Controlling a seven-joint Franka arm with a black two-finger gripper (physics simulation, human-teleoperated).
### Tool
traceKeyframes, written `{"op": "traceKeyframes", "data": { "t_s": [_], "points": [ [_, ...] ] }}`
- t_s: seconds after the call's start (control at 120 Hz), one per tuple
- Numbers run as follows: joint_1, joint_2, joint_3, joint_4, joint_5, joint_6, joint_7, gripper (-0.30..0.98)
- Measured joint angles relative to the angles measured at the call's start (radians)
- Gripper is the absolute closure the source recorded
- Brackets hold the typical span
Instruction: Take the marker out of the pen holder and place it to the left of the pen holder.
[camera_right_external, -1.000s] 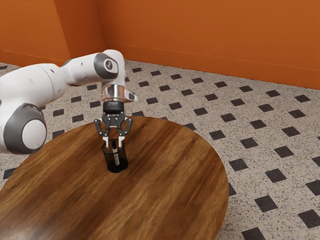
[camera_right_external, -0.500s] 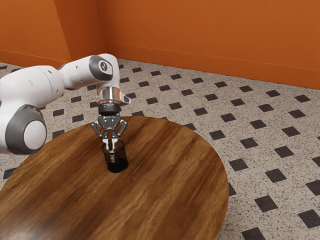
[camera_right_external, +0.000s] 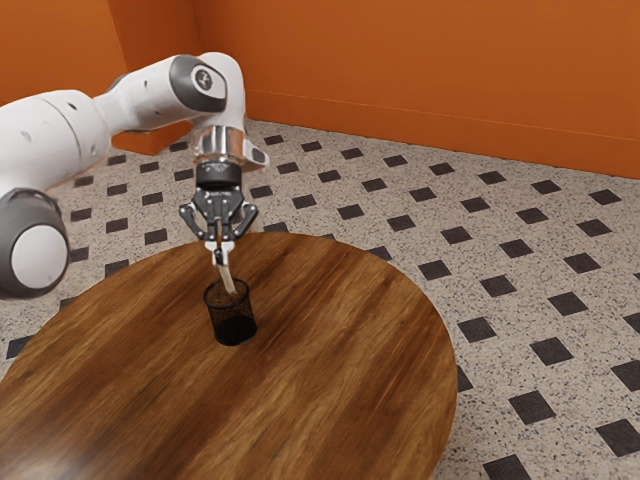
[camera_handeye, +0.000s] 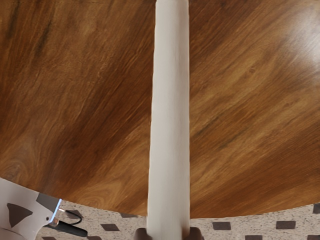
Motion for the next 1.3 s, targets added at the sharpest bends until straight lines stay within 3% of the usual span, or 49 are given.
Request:
{"op": "traceKeyframes", "data": {
  "t_s": [0.133,0.283,0.483,0.675,1.133,1.3],
  "points": [
    [0.034,0.000,0.003,0.090,0.001,-0.001,-0.002,0.79],
    [0.124,0.153,0.023,0.173,0.003,0.111,0.038,0.79],
    [0.159,0.203,0.040,0.146,0.011,0.298,0.163,0.78],
    [0.187,0.208,0.041,0.084,0.025,0.387,0.301,0.73],
    [0.196,0.204,0.042,0.043,0.052,0.404,0.519,0.62],
    [0.200,0.204,0.060,-0.007,0.054,0.373,0.564,0.66]
  ]
}}
